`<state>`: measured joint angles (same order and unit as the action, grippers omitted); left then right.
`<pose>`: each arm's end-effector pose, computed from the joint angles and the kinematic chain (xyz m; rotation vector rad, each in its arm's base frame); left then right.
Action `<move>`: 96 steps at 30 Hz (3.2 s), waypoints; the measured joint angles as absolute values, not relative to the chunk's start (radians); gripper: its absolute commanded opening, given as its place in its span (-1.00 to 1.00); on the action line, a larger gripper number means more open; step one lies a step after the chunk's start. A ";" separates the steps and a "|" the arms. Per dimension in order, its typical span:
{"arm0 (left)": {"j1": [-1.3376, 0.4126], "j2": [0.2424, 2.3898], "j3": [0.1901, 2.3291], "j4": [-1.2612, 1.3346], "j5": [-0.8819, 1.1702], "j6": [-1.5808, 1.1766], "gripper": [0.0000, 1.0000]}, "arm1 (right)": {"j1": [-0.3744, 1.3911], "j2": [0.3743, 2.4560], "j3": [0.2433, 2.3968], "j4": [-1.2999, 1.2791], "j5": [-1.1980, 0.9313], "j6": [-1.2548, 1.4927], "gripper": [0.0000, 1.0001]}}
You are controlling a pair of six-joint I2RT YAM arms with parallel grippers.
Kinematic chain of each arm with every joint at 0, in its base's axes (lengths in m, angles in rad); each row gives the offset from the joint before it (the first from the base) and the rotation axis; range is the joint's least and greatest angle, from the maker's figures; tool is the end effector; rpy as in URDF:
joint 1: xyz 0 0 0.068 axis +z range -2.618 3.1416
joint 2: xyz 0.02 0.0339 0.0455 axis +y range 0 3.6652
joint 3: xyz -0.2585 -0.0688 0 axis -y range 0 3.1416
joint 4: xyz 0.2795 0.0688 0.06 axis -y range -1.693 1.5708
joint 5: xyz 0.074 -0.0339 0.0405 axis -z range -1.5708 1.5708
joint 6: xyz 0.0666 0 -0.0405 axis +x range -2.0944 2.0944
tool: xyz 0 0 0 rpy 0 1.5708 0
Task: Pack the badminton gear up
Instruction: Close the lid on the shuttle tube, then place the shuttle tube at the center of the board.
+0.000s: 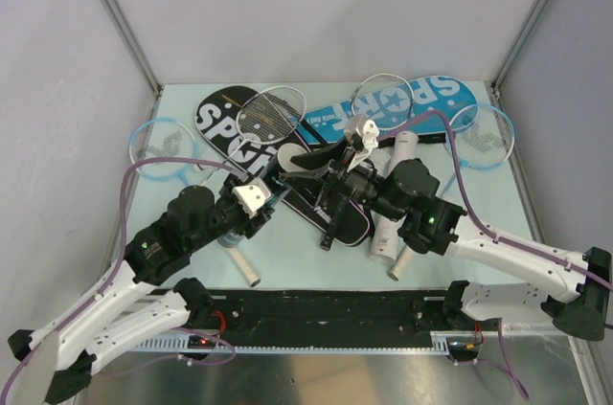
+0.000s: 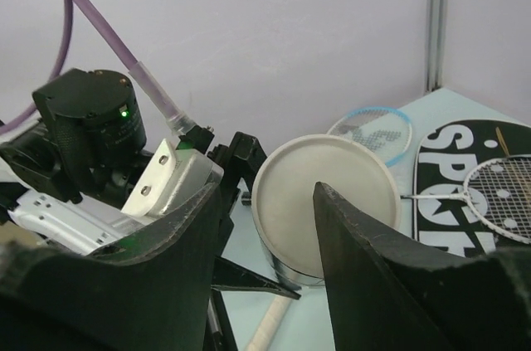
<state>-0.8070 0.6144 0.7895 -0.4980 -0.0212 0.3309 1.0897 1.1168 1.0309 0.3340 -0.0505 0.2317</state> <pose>0.1441 -0.1484 0.3257 1.0141 1.6128 -0.3038 0.1481 0.2910 0.4161 -0.6306 1.2682 1.1444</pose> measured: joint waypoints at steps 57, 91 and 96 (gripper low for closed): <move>-0.607 0.818 0.859 -0.375 -0.323 -0.631 -0.48 | 0.871 0.798 0.967 -0.196 0.120 0.378 0.40; -0.453 1.117 0.620 -0.383 -0.293 -1.117 0.28 | 0.667 0.943 0.897 -0.332 0.056 0.442 0.39; -0.461 1.125 0.617 -0.385 -0.284 -1.109 0.59 | 0.640 0.943 0.896 -0.362 0.093 0.428 0.40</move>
<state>-0.4610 1.1252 0.6170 -0.3851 -0.2844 -1.1091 0.6399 0.9428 0.8955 -0.3622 0.0929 0.4282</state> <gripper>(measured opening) 0.728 0.699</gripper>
